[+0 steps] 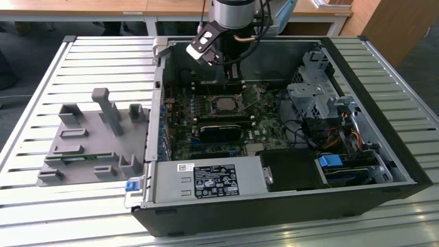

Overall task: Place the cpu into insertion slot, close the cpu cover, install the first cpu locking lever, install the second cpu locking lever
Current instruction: 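Close the cpu cover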

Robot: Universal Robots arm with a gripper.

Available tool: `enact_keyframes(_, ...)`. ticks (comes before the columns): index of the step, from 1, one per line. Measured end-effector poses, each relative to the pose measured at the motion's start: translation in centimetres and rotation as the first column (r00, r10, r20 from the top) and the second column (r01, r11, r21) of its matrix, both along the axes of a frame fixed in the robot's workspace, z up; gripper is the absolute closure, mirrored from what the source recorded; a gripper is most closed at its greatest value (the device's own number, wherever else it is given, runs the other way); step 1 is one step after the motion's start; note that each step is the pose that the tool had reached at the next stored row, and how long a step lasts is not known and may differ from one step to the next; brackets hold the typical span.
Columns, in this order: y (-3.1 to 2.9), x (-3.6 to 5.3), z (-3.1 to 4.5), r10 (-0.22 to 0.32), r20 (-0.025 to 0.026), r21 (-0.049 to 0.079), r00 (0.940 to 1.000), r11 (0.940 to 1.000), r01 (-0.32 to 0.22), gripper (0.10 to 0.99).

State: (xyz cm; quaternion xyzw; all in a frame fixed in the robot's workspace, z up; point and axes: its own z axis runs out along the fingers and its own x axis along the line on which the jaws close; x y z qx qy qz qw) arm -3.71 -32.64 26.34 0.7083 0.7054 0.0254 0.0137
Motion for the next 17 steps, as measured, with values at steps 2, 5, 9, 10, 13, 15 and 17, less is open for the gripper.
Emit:
enact_keyframes(2, -0.01, 0.60, 0.00, 0.000, -0.0006, 0.000, 1.0000, 1.0000, 0.000, 0.980)
enact_keyframes(5, -0.02, 1.07, 0.11, 0.000, -0.0016, 0.000, 1.0000, 1.0000, 0.000, 0.980)
enact_keyframes(9, -0.01, 1.15, 0.77, 0.000, -0.0015, 0.000, 1.0000, 1.0000, 0.000, 0.980)
enact_keyframes(10, 0.01, 1.23, 0.77, 0.000, -0.0016, 0.000, 1.0000, 1.0000, 0.000, 0.980)
enact_keyframes(13, 0.01, 1.61, 0.77, 0.000, -0.0016, 0.000, 1.0000, 1.0000, 0.000, 0.980)
enact_keyframes(15, 0.01, 1.93, 0.77, 0.000, -0.0016, 0.000, 1.0000, 1.0000, 0.000, 0.980)
enact_keyframes(17, 0.01, 2.26, 0.77, 0.000, -0.0016, 0.000, 1.0000, 1.0000, 0.000, 0.980)
